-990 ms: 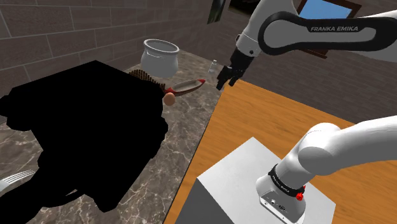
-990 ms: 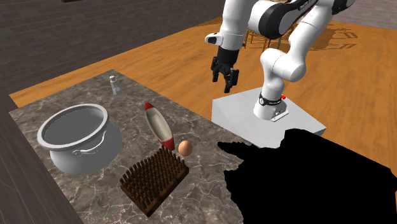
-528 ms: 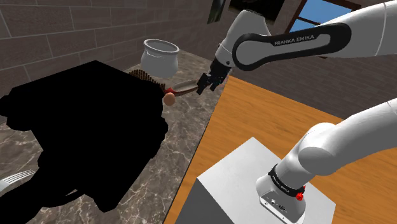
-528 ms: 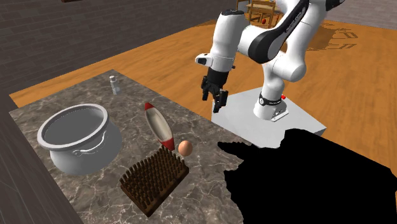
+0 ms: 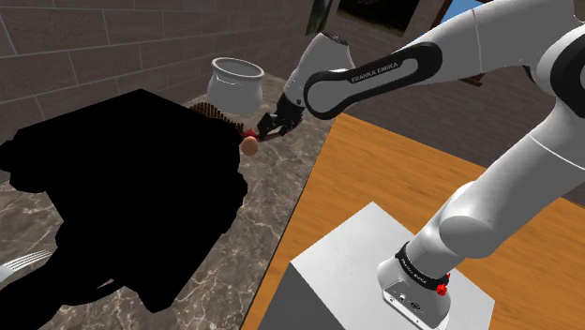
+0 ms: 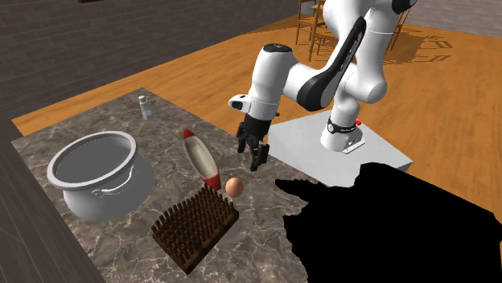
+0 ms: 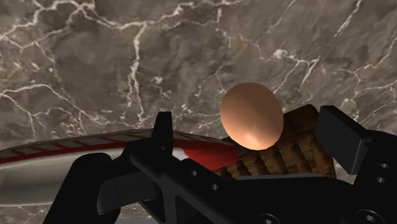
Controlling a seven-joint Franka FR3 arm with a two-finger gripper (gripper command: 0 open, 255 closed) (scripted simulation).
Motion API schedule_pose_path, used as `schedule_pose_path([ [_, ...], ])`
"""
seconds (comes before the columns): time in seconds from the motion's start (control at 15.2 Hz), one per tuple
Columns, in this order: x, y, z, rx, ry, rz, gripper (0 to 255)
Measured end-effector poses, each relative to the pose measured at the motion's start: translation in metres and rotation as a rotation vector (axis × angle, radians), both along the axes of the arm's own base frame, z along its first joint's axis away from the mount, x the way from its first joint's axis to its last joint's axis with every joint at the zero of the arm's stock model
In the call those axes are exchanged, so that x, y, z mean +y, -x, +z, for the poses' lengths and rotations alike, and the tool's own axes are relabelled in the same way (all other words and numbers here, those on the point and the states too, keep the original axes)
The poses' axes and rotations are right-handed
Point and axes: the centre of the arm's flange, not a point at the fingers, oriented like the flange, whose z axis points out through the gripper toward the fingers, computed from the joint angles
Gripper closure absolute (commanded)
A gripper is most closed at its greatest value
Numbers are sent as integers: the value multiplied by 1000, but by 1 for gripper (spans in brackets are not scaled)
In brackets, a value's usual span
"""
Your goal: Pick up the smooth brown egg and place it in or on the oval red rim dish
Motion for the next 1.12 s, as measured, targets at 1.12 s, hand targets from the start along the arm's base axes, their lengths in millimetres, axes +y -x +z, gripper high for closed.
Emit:
schedule_pose_path([
  [1.12,29,-51,-66,-44,-19,2,0],
])
